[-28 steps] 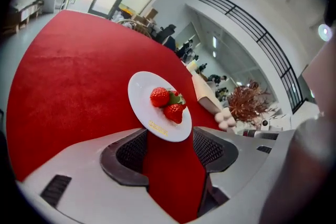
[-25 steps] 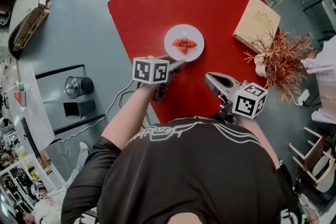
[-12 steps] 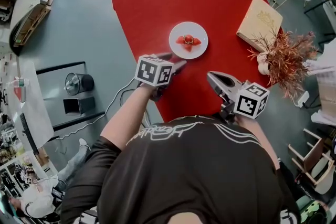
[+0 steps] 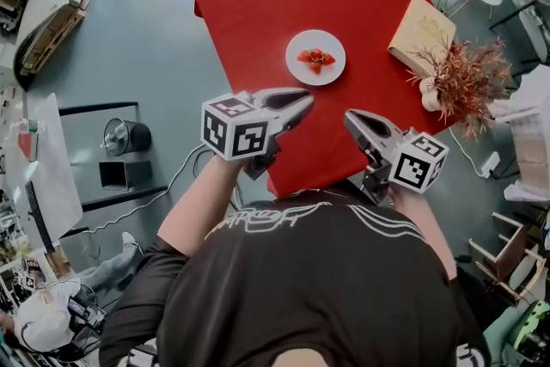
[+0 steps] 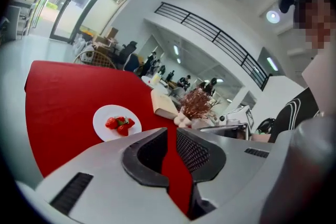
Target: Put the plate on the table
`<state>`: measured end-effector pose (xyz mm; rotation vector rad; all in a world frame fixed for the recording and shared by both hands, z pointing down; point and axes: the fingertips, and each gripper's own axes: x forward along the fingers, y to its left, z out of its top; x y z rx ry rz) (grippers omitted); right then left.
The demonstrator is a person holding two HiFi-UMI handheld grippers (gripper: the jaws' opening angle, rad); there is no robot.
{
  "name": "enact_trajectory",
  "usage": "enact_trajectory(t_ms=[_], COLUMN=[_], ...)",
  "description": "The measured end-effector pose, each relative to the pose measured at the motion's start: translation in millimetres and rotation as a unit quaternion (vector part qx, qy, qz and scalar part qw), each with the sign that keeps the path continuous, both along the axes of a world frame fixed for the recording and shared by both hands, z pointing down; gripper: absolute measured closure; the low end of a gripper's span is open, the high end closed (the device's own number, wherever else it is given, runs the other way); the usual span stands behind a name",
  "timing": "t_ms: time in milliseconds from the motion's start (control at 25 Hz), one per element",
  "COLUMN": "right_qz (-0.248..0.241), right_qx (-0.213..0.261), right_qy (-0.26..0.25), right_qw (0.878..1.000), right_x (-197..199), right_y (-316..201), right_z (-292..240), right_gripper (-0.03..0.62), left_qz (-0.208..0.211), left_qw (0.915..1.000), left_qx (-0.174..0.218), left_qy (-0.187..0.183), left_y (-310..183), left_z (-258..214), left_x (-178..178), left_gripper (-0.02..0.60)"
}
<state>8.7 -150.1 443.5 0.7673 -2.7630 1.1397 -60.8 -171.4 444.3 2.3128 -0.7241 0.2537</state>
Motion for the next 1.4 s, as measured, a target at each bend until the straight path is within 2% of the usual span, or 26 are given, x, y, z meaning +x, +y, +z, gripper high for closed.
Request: enact_trajectory(t_ms=[160,440,560,680,800,920,1160,1400], right_qz=[0.008,-0.008,-0.021,-0.044,-0.065,-0.077,-0.081,-0.066], right_qx=[0.031,0.100,0.112,0.121,0.132,0.136,0.141,0.142], right_qy=[-0.001,0.002,-0.008,-0.001,0.023,0.027,0.022,0.005], right_qw=[0.999,0.995,0.993,0.992,0.989,0.987,0.986,0.988], right_x=[1,-2,-3,-6,-6,-2,22,57], right_y=[15,52,71,93,115,134,183,231], right_z=[-33,-90,-103,-104,-99,-100,-102,-104], right_gripper=[0.587,0.587,0.586,0.588,0.588,0.588,0.588,0.588], left_qz=[0.011,0.043,0.042,0.035,0.031,0.028,0.019,0.002], left_qw=[0.9988,0.9911,0.9886,0.9897,0.9901,0.9897,0.9899,0.9899], left_qx=[0.036,0.094,0.116,0.117,0.107,0.113,0.122,0.121], left_qy=[0.031,0.084,0.086,0.074,0.086,0.083,0.069,0.073], left_y=[27,81,98,116,135,154,206,256], left_z=[-40,-95,-108,-106,-105,-109,-115,-118], left_x=[3,5,5,6,10,18,42,70], left_gripper=[0.572,0.575,0.575,0.575,0.575,0.575,0.575,0.575])
